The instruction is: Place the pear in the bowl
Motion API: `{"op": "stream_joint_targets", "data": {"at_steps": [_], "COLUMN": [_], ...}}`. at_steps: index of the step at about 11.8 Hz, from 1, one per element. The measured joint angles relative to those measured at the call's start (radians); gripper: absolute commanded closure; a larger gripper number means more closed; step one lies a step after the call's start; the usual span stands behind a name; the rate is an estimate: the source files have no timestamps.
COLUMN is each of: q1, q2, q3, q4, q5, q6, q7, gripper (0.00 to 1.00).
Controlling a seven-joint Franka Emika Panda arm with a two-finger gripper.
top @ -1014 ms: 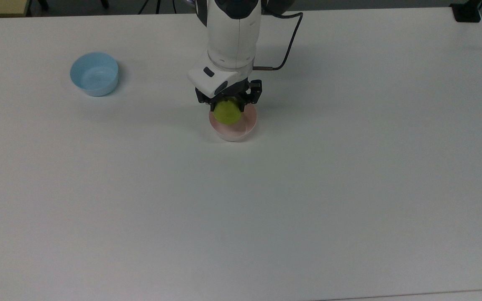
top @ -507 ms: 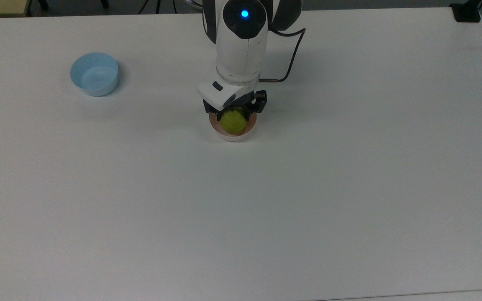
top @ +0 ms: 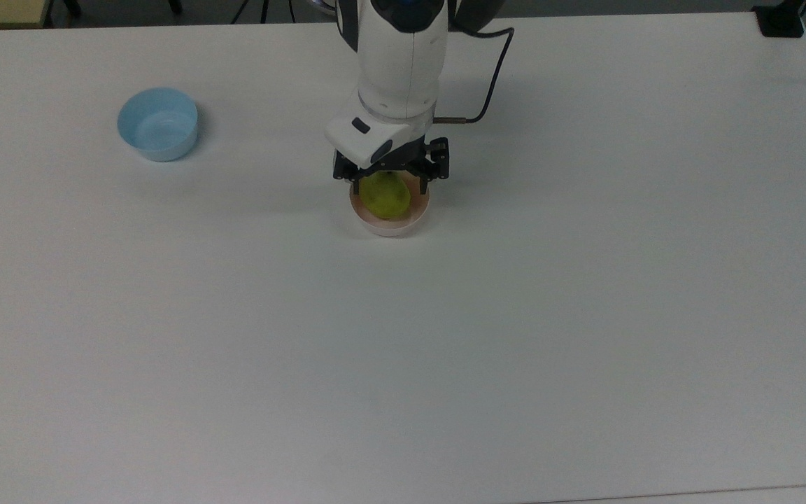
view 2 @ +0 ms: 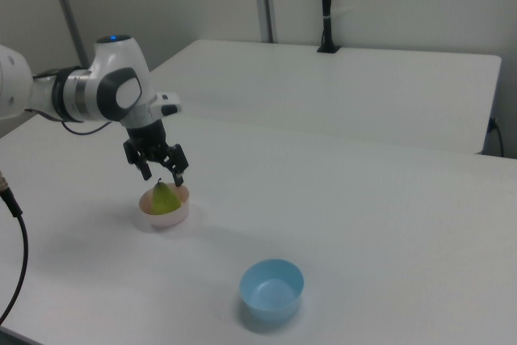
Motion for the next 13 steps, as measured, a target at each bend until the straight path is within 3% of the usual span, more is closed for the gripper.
{"op": "stream_joint_targets", "data": {"at_steps": [4,8,13], "q1": [-0.045,-0.127,-0.141], "q2": [-0.115,-0.239,-0.267], "q3": [-0.015,-0.018,-0.018], "q4": [0.100,0.109,0.213], "q5": [0.000,0.000,0.000], "q6": [-0.190,-0.291,-0.455], "q7": [-0.002,-0.045,-0.045], "gripper": [0.00,0.00,0.00]}}
